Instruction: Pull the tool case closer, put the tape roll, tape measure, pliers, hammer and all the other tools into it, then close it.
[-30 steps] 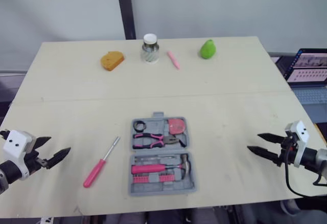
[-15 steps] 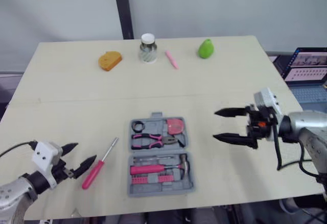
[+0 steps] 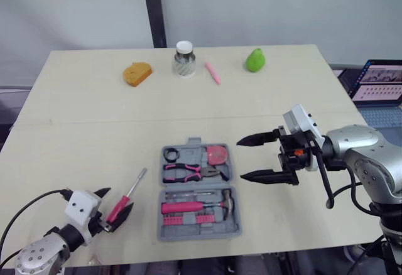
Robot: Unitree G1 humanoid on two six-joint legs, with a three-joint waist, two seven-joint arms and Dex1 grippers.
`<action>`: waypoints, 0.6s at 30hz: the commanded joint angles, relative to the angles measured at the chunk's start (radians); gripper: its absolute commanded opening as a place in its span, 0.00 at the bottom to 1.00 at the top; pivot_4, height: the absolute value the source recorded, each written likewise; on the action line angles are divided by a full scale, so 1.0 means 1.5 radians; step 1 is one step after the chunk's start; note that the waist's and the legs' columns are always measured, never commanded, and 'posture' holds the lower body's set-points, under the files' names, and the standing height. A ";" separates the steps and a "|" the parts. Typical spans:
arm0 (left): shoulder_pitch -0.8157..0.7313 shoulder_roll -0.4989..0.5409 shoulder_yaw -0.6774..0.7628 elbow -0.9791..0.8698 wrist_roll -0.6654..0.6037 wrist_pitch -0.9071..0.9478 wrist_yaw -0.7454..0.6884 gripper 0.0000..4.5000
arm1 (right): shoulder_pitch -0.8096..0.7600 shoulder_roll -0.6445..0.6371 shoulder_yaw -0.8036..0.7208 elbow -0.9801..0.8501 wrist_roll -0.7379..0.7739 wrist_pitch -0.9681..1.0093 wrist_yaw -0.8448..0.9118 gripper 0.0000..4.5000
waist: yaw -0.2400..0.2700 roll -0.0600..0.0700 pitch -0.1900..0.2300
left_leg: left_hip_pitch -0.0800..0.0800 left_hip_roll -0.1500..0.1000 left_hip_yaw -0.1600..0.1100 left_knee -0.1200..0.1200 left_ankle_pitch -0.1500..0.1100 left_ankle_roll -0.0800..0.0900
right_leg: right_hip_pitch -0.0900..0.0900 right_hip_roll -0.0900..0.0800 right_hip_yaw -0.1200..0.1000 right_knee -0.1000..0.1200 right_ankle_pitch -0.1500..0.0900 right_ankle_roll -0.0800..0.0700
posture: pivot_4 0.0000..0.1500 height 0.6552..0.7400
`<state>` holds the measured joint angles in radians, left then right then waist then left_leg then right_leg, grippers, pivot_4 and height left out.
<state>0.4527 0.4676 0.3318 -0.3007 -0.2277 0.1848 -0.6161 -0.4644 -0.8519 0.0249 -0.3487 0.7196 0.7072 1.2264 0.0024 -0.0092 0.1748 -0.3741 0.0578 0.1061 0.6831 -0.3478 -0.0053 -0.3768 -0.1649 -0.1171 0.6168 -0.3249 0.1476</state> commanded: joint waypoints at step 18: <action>-0.009 0.005 -0.054 0.060 0.031 0.010 0.032 0.99 | 0.017 -0.017 -0.032 -0.028 0.017 -0.001 -0.007 1.00 | -0.002 0.001 0.000 | 0.001 0.000 0.000 0.000 0.000 0.000 | 0.000 0.000 0.000 0.000 0.000 0.000 | 1.00 1.00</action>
<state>0.4086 0.4725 0.2645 -0.2263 -0.1938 0.1856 -0.5704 -0.4417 -0.8626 0.0221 -0.3540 0.7263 0.7082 1.2217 -0.0013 -0.0083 0.1743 -0.3732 0.0584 0.1064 0.6830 -0.3479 -0.0052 -0.3769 -0.1650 -0.1174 0.6172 -0.3249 0.1476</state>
